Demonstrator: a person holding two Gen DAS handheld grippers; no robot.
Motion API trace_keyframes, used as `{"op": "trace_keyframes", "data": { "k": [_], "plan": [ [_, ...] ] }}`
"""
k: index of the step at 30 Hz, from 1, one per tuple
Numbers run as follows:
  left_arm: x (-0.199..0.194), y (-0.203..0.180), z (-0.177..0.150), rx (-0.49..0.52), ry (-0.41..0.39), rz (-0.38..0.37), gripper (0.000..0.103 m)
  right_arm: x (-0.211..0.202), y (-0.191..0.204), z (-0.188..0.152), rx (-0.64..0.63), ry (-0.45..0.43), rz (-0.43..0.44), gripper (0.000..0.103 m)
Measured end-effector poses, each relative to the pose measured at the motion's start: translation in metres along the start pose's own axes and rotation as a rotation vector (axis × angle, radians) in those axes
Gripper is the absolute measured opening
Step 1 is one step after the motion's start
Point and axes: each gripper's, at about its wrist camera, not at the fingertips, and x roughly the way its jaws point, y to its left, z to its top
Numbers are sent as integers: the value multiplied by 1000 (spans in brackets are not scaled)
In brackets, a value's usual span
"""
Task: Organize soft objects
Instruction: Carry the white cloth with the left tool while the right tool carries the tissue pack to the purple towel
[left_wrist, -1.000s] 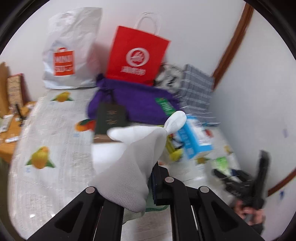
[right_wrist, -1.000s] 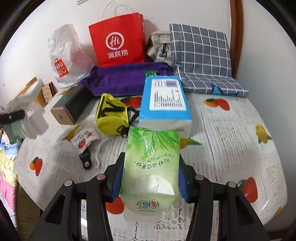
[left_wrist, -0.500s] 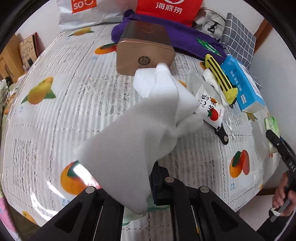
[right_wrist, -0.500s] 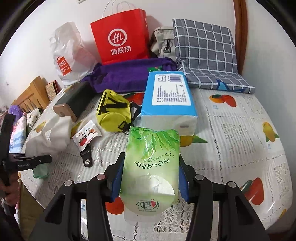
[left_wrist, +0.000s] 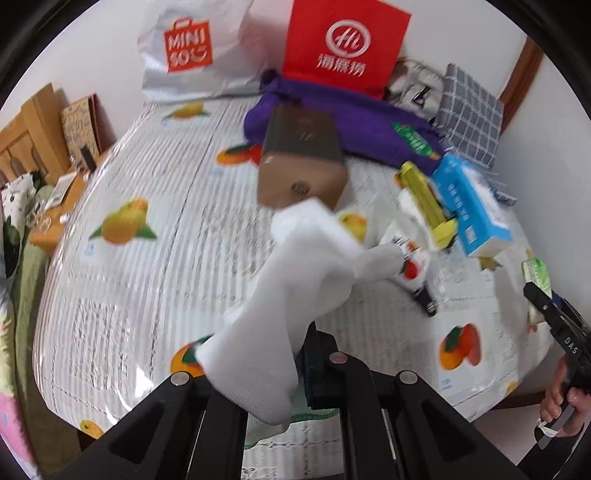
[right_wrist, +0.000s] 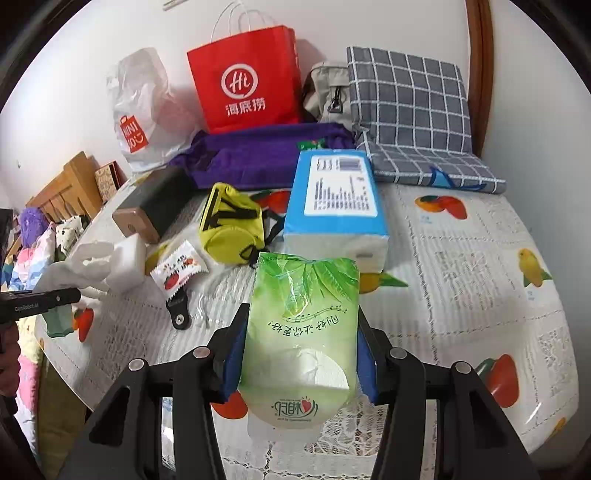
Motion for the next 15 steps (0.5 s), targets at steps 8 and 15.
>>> {"op": "trace_keyframes", "data": {
  "k": [8,15],
  "plan": [
    [-30,-25,29,35,-97,-37,8,-23,-4,24,-14,-51,-12,50],
    [-51,-40,59,54,-173,-38,8,-36,-5,51,-30,-89,-18,50]
  ]
}}
